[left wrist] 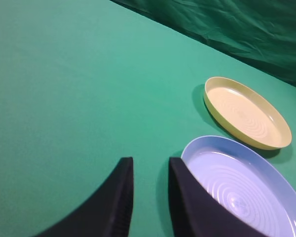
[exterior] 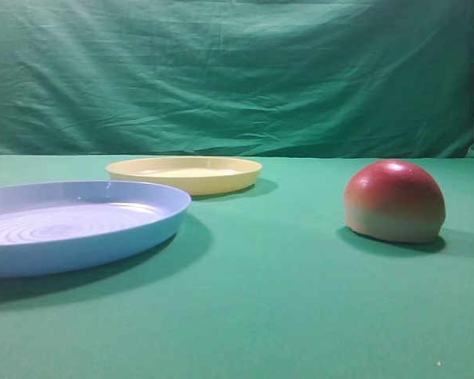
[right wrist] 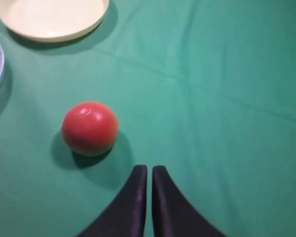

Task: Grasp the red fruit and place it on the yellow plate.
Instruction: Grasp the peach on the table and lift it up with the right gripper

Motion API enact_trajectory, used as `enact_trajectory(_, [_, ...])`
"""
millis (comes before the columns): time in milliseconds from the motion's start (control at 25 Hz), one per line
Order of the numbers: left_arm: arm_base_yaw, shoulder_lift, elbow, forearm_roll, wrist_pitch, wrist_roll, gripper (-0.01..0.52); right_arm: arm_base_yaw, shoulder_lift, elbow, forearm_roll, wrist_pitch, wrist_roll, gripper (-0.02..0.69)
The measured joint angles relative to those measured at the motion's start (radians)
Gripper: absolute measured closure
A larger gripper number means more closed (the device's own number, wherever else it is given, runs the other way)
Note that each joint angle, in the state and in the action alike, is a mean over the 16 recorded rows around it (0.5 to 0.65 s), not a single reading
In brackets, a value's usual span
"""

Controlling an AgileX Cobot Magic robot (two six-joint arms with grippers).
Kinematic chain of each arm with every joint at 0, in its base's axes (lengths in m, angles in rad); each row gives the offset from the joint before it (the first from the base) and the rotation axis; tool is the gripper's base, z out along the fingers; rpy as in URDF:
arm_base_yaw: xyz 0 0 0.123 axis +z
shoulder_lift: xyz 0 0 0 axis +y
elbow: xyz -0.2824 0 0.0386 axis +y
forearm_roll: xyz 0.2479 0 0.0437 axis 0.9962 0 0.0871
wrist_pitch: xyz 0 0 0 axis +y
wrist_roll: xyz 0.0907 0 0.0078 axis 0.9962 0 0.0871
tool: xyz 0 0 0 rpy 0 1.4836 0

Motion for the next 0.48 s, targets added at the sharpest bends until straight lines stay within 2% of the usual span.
enact_trajectory(280, [0.000,0.000,0.000,0.000,0.000,0.000,0.357,0.156,0.237,-0.116,-0.153,0.014,0.169,0.654])
enact_trajectory(400, [0.000,0.000,0.000,0.000,0.000,0.000,0.357,0.197,0.326,-0.153,-0.202,0.012,0.228,0.602])
enact_trajectory(480, [0.000,0.000,0.000,0.000,0.000,0.000,0.357,0.216,0.377,-0.171,-0.222,0.005,0.251,0.537])
